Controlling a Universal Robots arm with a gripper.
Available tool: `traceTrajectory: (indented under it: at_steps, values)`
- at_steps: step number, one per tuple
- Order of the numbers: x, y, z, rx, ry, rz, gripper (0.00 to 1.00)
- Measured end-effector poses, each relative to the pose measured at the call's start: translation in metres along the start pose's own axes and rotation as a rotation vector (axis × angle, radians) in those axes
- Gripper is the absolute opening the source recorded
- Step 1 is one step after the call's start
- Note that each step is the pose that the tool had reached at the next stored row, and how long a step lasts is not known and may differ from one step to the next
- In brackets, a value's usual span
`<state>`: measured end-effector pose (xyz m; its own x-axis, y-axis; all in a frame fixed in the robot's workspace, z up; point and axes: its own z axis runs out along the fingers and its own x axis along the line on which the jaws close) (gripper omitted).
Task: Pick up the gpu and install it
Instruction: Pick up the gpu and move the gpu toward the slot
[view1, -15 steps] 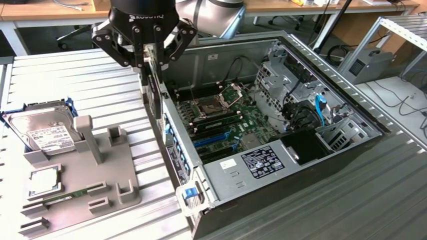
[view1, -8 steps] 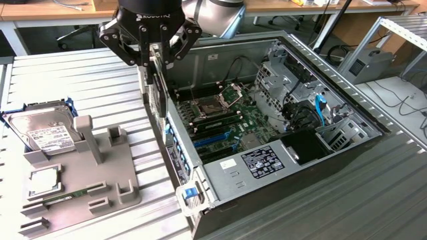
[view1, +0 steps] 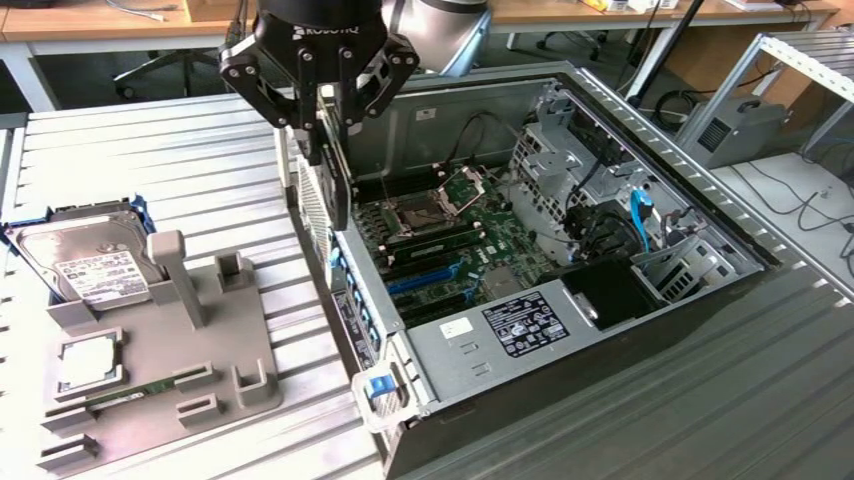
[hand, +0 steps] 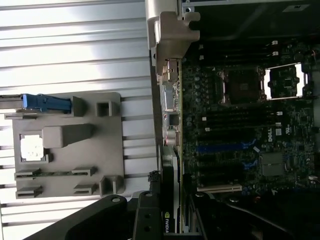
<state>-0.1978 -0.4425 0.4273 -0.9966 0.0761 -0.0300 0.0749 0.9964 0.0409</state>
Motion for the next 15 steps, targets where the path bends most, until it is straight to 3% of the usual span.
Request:
traceTrajectory:
  at_steps: [15]
  values:
    - [-0.015,0.0035,0.0006,0.0000,0.0000,0.000,0.27]
